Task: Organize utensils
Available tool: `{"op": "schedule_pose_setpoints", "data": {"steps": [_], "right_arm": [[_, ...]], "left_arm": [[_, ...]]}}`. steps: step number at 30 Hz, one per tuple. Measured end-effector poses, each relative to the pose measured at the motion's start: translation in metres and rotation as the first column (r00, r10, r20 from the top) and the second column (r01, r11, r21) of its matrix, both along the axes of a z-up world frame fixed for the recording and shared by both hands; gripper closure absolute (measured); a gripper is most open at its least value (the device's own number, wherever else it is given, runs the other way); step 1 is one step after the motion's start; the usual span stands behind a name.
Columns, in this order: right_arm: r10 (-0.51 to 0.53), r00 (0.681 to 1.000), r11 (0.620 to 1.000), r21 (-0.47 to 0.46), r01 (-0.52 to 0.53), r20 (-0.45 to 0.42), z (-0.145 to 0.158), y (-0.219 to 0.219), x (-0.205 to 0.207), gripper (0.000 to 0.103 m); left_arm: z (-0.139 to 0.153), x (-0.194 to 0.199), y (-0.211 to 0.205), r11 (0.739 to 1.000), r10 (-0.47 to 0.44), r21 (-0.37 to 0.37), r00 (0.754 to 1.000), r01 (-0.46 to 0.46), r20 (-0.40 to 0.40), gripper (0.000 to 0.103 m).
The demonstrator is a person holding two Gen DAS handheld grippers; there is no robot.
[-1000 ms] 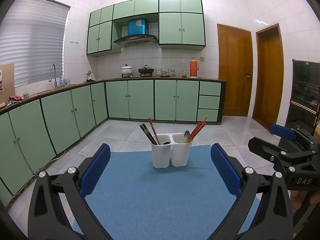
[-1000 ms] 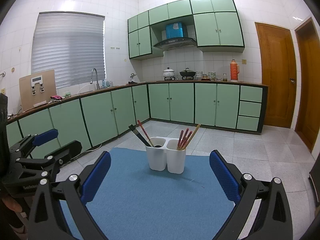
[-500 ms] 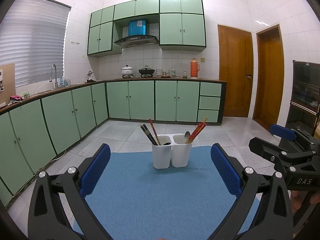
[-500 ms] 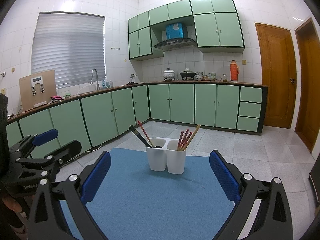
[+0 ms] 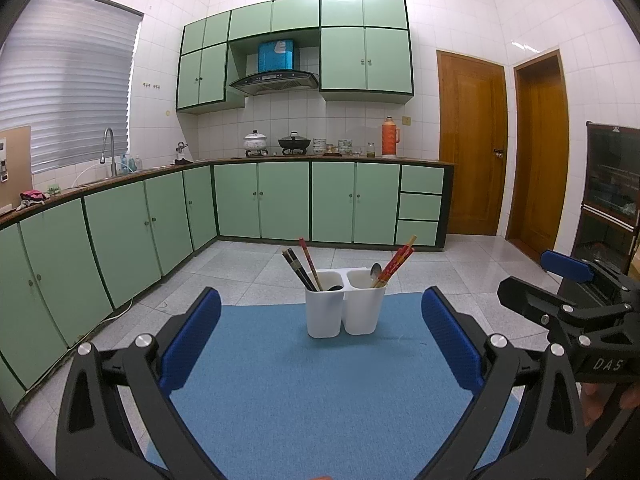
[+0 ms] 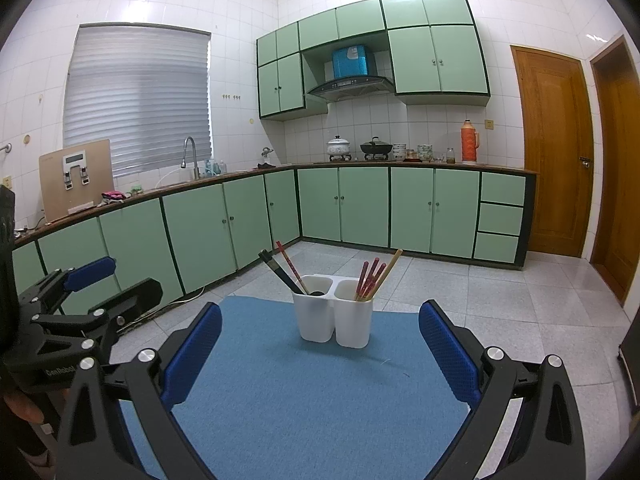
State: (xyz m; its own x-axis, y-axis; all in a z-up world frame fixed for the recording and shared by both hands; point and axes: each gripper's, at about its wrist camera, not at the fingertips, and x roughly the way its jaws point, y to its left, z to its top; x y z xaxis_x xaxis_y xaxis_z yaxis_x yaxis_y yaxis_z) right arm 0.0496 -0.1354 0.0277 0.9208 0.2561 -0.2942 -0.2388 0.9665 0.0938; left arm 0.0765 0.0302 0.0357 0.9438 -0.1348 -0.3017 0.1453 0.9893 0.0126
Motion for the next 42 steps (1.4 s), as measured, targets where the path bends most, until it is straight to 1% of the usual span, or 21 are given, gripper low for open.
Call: {"op": "schedule_pose_setpoints", "data": {"steps": [42], "right_arm": [[0.001, 1.0, 1.0, -0.002, -0.001, 0.0, 0.0002, 0.004, 0.0003, 0.006]], "left_arm": [[0.0003, 0.0006, 0.0031, 1.0, 0.006, -0.001, 1.0, -0.006, -0.005, 0.006]]}}
